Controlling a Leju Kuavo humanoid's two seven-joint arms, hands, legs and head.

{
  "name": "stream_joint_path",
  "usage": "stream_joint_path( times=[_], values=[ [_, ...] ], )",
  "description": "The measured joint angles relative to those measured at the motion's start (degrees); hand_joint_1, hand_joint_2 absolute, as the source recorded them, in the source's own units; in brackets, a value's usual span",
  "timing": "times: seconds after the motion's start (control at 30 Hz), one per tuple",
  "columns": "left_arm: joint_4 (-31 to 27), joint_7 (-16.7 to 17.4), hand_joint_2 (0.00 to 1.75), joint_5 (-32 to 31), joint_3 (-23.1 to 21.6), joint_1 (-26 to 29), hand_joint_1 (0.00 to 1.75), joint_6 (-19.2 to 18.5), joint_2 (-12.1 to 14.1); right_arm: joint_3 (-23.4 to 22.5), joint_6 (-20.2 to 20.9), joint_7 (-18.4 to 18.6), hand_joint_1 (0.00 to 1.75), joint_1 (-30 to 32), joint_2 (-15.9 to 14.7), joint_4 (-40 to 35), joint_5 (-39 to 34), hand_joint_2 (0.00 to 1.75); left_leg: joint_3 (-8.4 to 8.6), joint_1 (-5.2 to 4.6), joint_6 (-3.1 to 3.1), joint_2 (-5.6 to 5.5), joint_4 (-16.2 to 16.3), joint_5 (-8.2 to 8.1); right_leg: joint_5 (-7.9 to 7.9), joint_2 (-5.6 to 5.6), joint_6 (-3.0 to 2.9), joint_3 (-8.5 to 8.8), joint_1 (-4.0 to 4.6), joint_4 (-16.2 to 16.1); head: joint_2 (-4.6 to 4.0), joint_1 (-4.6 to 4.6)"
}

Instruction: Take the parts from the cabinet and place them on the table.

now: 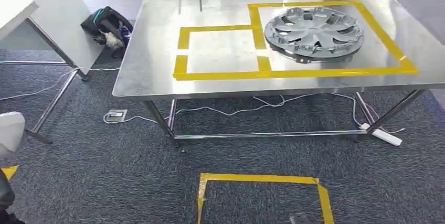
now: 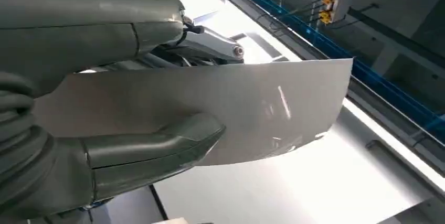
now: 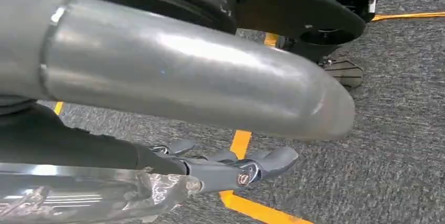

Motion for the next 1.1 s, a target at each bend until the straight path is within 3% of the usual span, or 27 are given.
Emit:
stream_joint_path(
  times=[0.07,0.1,0.13,0.23,0.3,0.33,0.4,0.43,0.47,0.5,0.57,0.6,0.63,0.67,0.73,0.8,0.83,0.9,0.93,0.97,1.0,1.1],
  values=[
    [-0.02,0.00,1.75,0.02,0.00,-0.01,1.75,0.00,0.00,0.00,0.00,-0.02,0.00,-0.04,0.02,-0.02,0.00,0.00,3.49,-0.10,0.54,0.02,-8.91,5.92,-0.61,0.16,0.25,1.02,0.00,-0.02,0.00,0.00],
    [0.00,0.00,1.75,0.02,0.00,-0.03,1.75,0.00,0.02,0.00,0.00,-0.09,0.00,-0.01,0.02,0.00,0.00,0.00,4.76,-0.21,0.88,0.14,-11.92,6.73,-0.91,0.15,0.52,0.45,0.00,-0.09,0.00,-0.02],
    [-0.04,0.00,1.75,0.02,0.00,-0.05,1.75,-0.04,0.00,0.00,0.00,-0.09,0.00,-0.14,0.02,0.00,0.00,0.00,5.64,-0.45,1.04,0.10,-13.60,5.70,-1.34,0.30,1.01,0.99,0.38,0.18,0.00,-0.02],
    [-0.04,0.00,1.75,0.04,0.00,0.01,1.75,-0.09,0.02,0.00,0.00,-0.09,0.00,-0.08,0.02,0.00,0.00,0.00,5.38,-0.54,1.64,-0.06,-13.77,5.29,-1.30,0.00,1.88,0.97,0.21,-0.68,0.00,0.18],
    [-0.04,0.00,1.75,0.02,0.00,0.04,1.75,-0.09,0.00,0.02,0.00,-0.15,0.00,-0.15,0.00,-0.02,0.00,0.00,6.51,0.06,2.32,-0.01,-14.65,5.26,-2.48,-0.16,2.59,0.70,0.36,1.00,-0.02,0.50],
    [-0.04,0.00,1.75,0.02,0.00,-0.01,1.75,-0.09,0.00,0.02,0.00,-0.17,0.00,-0.18,0.00,-0.02,0.00,0.00,6.74,0.07,2.67,0.06,-14.65,5.03,-4.31,-0.15,2.69,-1.02,0.35,4.43,0.00,0.70],
    [-0.04,0.00,1.75,0.02,0.02,0.00,1.75,-0.11,0.04,0.02,0.00,-0.15,0.00,-0.09,0.00,-0.02,0.02,0.00,7.16,0.00,3.00,0.13,-14.64,4.49,-8.01,-0.16,2.99,-6.42,0.21,14.12,0.00,0.81],
    [-0.04,0.00,1.75,0.04,0.02,0.01,1.75,-0.09,0.02,0.02,0.00,-0.15,0.00,0.02,0.00,-0.02,0.00,0.00,7.44,-0.01,3.03,0.11,-14.61,4.23,-8.40,-0.16,3.10,-8.40,0.22,17.05,0.00,0.79],
    [-0.04,0.00,1.75,0.04,0.02,0.11,1.75,-0.11,0.02,0.02,0.00,-0.13,0.00,0.10,0.00,-0.02,0.02,0.00,7.87,0.00,2.97,0.03,-14.61,3.91,-7.18,-0.17,3.16,-9.18,0.20,17.26,0.00,0.87],
    [-0.04,0.00,1.75,0.04,0.00,0.11,1.75,-0.11,0.02,0.02,0.00,-0.09,0.00,0.12,0.00,-0.02,0.02,0.00,8.48,0.03,2.88,-0.05,-14.61,3.50,-4.63,-0.17,3.21,-8.52,0.16,14.81,0.00,0.85],
    [-0.04,0.00,1.75,0.04,0.00,0.11,1.75,-0.13,0.00,0.02,-0.02,0.00,0.00,0.08,0.00,-0.02,0.00,0.00,10.05,0.16,2.46,-0.12,-14.61,2.49,1.85,-0.20,3.11,-4.53,0.04,4.84,0.00,0.87],
    [-0.04,0.00,1.75,0.04,0.02,0.08,1.75,-0.24,0.02,0.00,-0.02,0.13,0.00,0.13,0.00,0.00,-0.02,0.00,10.42,0.09,2.08,-0.10,-14.62,1.96,2.58,-0.19,3.14,-3.11,0.01,1.89,0.00,0.94],
    [-0.04,0.00,1.75,0.07,0.02,-0.01,1.75,-0.35,0.02,0.02,-0.02,0.15,0.00,0.06,0.00,0.00,-0.09,0.00,10.38,-0.29,1.63,-0.29,-14.13,1.58,1.79,-0.05,2.83,-1.91,0.09,0.59,0.00,0.98],
    [-0.02,0.00,1.75,0.02,0.02,-0.07,1.75,-0.50,0.02,0.02,-0.02,0.22,0.00,-0.13,0.00,0.00,-0.18,0.00,10.29,-0.28,1.42,-0.26,-14.23,1.71,1.63,-0.03,2.25,-2.29,0.15,1.00,0.00,0.72],
    [0.11,0.00,1.75,-0.31,-0.31,-0.75,1.75,-0.66,-0.09,0.00,0.02,0.17,0.00,0.01,0.00,0.00,-0.42,0.00,10.31,-0.12,1.12,-0.26,-14.62,1.67,1.27,-0.01,1.65,-2.51,0.42,1.06,0.00,0.66],
    [0.11,0.00,1.75,-1.09,-0.85,-0.98,1.75,-0.61,-0.04,-0.02,0.11,0.20,0.00,0.01,0.00,-0.02,-0.44,0.00,10.19,-0.09,0.40,-0.07,-13.51,0.67,1.20,-0.02,0.90,-1.72,-0.06,0.39,0.00,0.47],
    [0.13,0.00,1.75,-1.25,-1.11,-1.00,1.75,-0.55,-0.04,-0.02,0.18,0.44,0.00,-0.06,-0.02,-0.02,-0.42,0.00,8.59,-0.05,0.12,-0.01,-10.57,-0.65,0.99,-0.02,0.57,-1.49,-0.11,0.27,0.00,-0.13],
    [0.24,0.00,1.75,-1.25,-1.55,-1.22,1.75,-0.28,0.00,-0.02,0.20,0.68,0.00,-0.04,-0.02,-0.02,-0.44,0.00,3.20,0.07,-0.21,0.00,-1.51,-4.16,0.64,-0.06,0.10,-1.27,-0.08,0.27,0.00,-0.02],
    [0.37,0.00,1.75,-1.14,-2.01,-1.41,1.75,0.07,0.07,-0.02,0.24,0.63,0.00,0.03,-0.04,-0.02,-0.44,0.00,0.41,0.07,-0.29,0.00,2.57,-5.03,0.40,-0.09,0.01,-1.08,-0.06,0.28,0.00,-0.02],
    [0.53,0.00,1.75,-1.14,-2.41,-1.52,1.75,0.29,0.11,-0.02,0.24,0.52,0.00,0.07,-0.04,-0.02,-0.44,0.00,-0.89,0.07,-0.26,0.01,3.55,-4.12,0.17,-0.06,0.04,-0.78,-0.05,0.28,0.00,0.00],
    [0.68,0.00,1.75,-1.14,-2.69,-1.66,1.75,0.35,0.20,-0.02,0.24,0.41,0.00,0.09,-0.07,-0.02,-0.44,0.00,-0.74,0.06,-0.11,0.01,1.95,-1.68,-0.12,0.03,0.09,-0.32,-0.04,0.28,0.00,-0.04],
    [1.20,0.00,1.75,-0.90,-3.43,-2.36,1.75,0.37,0.39,-0.02,0.24,0.15,0.00,0.05,-0.07,-0.02,-0.46,0.00,3.84,0.01,0.73,0.05,-10.65,7.23,-1.14,0.25,0.57,1.21,-0.05,0.23,0.00,-0.04]
  ],
)
